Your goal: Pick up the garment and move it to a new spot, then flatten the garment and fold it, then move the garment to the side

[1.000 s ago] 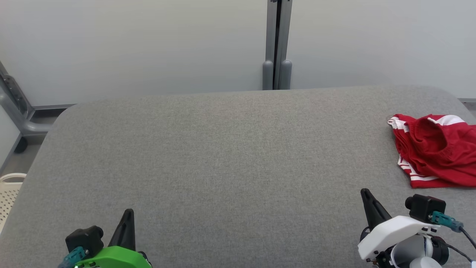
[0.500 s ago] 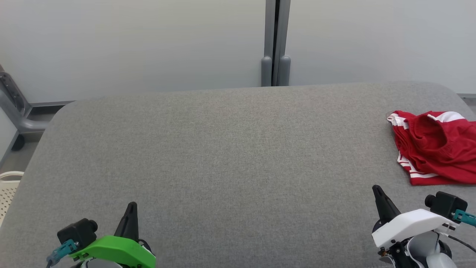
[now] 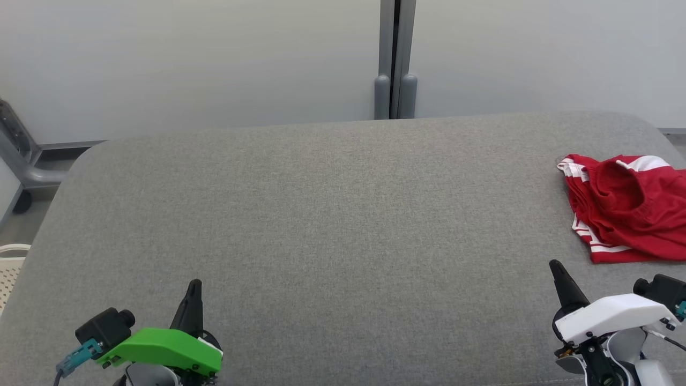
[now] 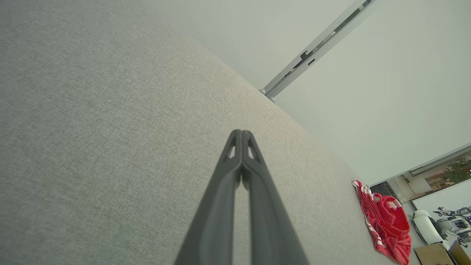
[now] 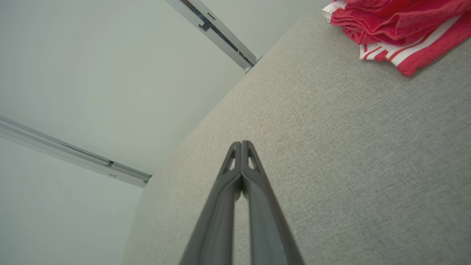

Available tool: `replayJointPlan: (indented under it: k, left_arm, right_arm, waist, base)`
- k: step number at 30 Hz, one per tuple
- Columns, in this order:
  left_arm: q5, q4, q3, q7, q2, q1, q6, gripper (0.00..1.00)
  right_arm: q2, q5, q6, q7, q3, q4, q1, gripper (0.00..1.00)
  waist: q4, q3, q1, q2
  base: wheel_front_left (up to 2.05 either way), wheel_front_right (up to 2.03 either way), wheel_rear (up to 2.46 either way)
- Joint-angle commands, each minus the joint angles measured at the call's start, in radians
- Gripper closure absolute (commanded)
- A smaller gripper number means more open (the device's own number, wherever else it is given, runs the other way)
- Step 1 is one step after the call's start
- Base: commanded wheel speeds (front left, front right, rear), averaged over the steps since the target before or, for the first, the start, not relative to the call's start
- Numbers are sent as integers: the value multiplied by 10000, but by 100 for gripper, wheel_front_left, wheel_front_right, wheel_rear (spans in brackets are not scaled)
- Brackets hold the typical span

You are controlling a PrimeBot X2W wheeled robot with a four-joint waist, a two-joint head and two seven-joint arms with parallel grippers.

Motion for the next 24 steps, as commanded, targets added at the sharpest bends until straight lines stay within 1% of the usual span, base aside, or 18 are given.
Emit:
replayJointPlan:
  k: [1, 24]
  left_arm:
    - [-211, -58, 205, 27, -26, -382, -130, 100]
    - [-1885, 143, 1001, 301, -778, -604, -927, 100]
  right_arm:
    - [-48, 317, 0, 82, -130, -76, -299, 100]
    - [-64, 2631, 1, 660, -900, 194, -591, 100]
  waist:
    - [-6, 16, 0, 0]
    - [-81, 242, 0, 0]
  base:
    - [0, 0, 0]
    - [0, 0, 0]
